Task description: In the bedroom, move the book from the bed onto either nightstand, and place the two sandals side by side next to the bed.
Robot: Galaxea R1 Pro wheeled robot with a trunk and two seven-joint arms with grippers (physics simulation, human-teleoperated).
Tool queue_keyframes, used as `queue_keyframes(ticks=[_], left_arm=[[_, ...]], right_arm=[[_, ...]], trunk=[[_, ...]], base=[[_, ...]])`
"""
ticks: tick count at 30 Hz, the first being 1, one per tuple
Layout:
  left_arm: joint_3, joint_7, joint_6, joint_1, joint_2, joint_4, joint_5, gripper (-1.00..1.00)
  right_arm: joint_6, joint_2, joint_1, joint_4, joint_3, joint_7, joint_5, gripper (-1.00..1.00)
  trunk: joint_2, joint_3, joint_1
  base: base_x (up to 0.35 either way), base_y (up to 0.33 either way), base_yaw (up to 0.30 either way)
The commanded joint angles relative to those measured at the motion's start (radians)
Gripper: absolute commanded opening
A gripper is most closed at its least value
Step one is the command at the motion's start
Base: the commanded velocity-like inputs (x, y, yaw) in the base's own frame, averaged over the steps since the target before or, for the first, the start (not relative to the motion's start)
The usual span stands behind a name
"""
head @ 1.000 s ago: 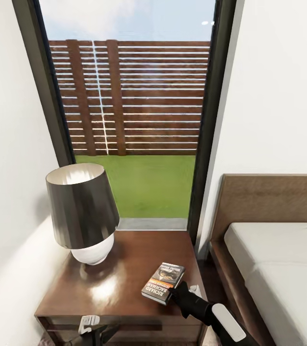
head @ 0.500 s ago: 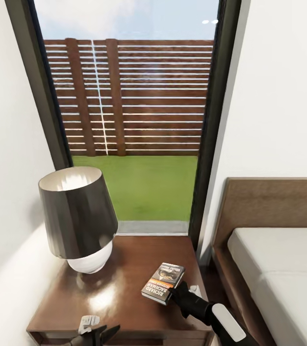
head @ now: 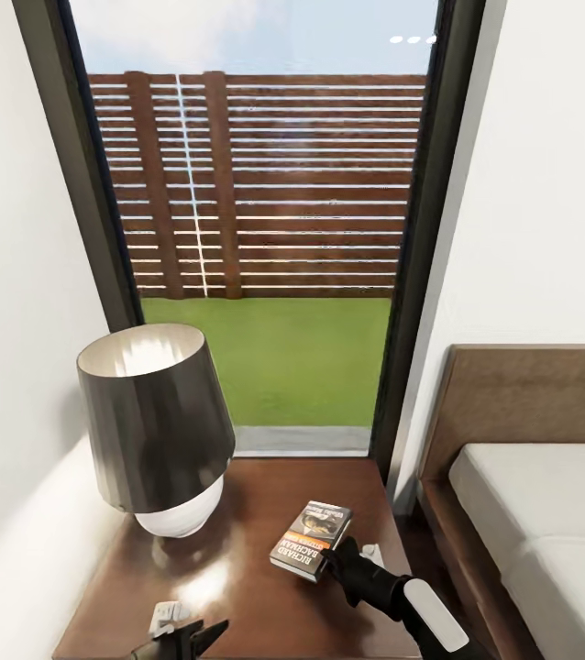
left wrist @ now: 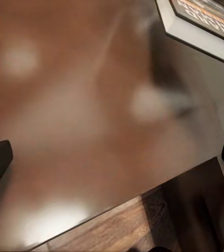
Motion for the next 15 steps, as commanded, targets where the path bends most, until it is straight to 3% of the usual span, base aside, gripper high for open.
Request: queue_keyframes(ticks=[1,7,15], left_arm=[[0.008,-0.003,-0.006,-0.001,0.0,0.0,-0.01,1.0],[0.008,-0.003,-0.006,-0.001,0.0,0.0,-0.01,1.0],[0.008,-0.003,-0.006,-0.001,0.0,0.0,-0.01,1.0]], right_arm=[[0.002,0.0,-0.001,0.001,0.0,0.004,-0.001,-1.0],[0.002,0.0,-0.001,0.0,0.0,0.004,-0.001,-1.0],[0.002,0.0,-0.001,0.001,0.0,0.004,-0.001,-1.0]], trunk=[[0.0,-0.001,0.0],[0.0,-0.001,0.0],[-0.056,-0.026,0.03]], base=[[0.006,0.006,0.0],[0.002,0.002,0.0],[0.0,0.0,0.0]])
